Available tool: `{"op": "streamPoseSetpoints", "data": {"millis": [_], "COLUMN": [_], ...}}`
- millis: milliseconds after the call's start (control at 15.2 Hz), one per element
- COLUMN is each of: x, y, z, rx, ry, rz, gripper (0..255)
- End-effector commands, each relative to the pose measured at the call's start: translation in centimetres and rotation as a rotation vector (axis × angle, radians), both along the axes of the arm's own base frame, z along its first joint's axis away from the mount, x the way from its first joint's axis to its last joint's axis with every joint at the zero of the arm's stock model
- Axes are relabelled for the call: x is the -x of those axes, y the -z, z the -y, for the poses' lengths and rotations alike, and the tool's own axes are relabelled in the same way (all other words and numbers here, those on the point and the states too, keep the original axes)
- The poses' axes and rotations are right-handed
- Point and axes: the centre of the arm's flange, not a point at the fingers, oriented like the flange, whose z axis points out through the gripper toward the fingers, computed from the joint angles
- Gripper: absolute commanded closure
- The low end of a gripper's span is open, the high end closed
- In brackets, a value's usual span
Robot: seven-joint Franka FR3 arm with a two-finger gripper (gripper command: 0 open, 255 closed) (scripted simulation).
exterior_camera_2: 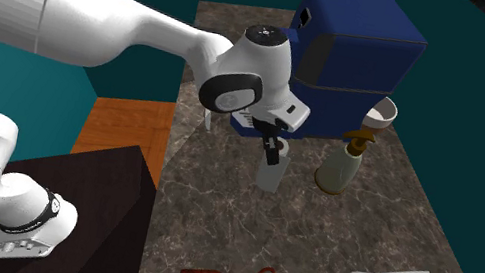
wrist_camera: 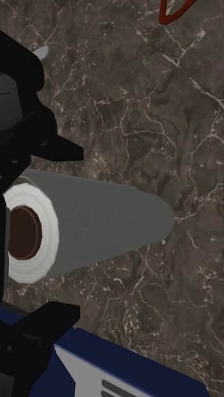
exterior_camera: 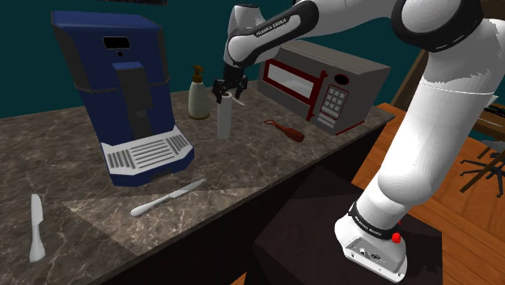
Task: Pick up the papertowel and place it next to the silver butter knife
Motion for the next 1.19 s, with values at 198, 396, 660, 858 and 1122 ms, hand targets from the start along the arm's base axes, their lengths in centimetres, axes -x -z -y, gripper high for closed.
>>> {"op": "streamPoseSetpoints", "data": {"millis": [198, 396, 660, 858, 1122], "x": [0.0, 0.0, 0.0, 0.0, 0.0], "y": [0.0, 0.0, 0.0, 0.0, -2.1], "z": [0.0, 0.0, 0.0, 0.0, 0.0], "rx": [0.000, 0.000, 0.000, 0.000, 0.000], "ry": [0.000, 0.000, 0.000, 0.000, 0.000], "rz": [0.000, 0.000, 0.000, 0.000, 0.000], "gripper": [0, 255, 255, 255, 255]}}
